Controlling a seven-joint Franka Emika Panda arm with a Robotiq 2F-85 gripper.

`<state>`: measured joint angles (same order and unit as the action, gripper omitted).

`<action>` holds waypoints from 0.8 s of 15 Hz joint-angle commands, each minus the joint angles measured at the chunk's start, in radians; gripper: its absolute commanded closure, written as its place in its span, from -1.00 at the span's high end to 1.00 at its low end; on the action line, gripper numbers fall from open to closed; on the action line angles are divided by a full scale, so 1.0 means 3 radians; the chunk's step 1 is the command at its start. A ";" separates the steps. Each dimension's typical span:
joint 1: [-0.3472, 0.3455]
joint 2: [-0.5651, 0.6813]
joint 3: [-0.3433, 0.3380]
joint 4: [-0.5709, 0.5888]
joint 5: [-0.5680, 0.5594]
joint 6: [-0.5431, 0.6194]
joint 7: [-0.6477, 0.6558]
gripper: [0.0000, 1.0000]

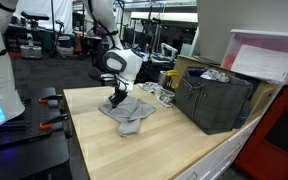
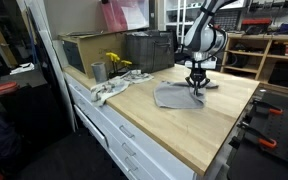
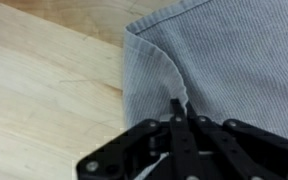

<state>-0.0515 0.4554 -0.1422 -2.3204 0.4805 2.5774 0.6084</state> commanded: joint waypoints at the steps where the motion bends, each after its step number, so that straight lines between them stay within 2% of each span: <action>1: 0.0279 -0.0333 -0.0307 -0.0220 -0.0628 -0.0288 0.0557 -0.98; 3: 0.0355 -0.0439 -0.0383 -0.0278 -0.0970 -0.0550 0.0816 -0.98; 6: 0.0365 -0.0600 -0.0348 -0.0375 -0.1262 -0.1005 0.1126 -0.98; 12: 0.0256 -0.0728 -0.0220 -0.0450 -0.1197 -0.1752 0.1622 -0.98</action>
<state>0.0469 0.2858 -0.2287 -2.4298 0.1185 2.1390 1.0144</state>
